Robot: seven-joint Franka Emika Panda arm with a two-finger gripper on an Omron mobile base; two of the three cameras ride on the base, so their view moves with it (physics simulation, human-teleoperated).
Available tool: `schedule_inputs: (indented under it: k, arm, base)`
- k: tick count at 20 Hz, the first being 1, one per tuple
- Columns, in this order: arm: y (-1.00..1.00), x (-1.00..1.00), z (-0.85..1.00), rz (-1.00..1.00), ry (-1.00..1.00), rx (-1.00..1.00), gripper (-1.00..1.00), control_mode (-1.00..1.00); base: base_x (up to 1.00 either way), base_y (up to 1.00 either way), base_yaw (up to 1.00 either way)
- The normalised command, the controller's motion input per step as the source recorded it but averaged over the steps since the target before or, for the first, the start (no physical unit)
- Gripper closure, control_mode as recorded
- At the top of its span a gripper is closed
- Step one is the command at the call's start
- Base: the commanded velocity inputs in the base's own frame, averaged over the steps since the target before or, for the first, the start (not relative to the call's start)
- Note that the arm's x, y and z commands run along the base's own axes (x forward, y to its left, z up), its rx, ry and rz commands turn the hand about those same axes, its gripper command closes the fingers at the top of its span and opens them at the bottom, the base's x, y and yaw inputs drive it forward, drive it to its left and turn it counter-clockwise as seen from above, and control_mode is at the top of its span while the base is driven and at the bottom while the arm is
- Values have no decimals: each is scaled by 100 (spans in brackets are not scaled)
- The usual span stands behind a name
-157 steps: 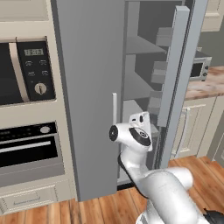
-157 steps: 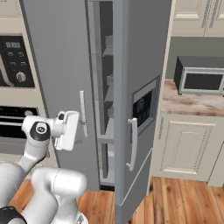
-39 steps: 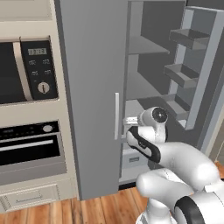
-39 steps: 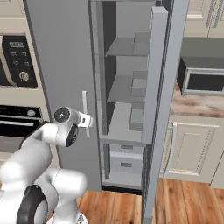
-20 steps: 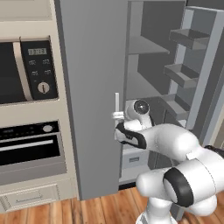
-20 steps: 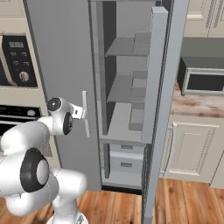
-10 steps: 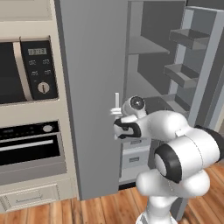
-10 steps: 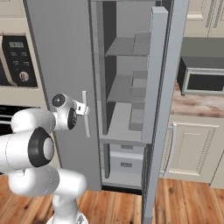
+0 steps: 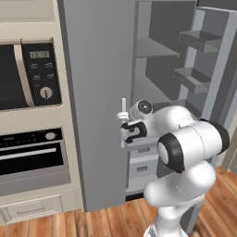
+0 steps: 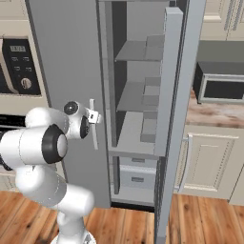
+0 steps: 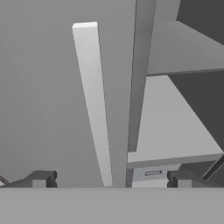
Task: Place one of the steaks on the plate and the other in the bowl. Then place the bowl in the fridge.
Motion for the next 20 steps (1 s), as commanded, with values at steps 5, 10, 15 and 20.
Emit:
schedule_inputs:
  k: [5,10,15,20]
  arm:
    - [13,33,-9,0,0,0,-100,-100]
    - [8,30,-24,0,0,0,-100,-100]
    - [0,43,-39,0,0,0,-100,-100]
    - [18,20,-20,0,0,0,-100,-100]
  base:
    - [0,0,0]
    - [0,0,0]
    - [0,0,0]
    - [0,0,0]
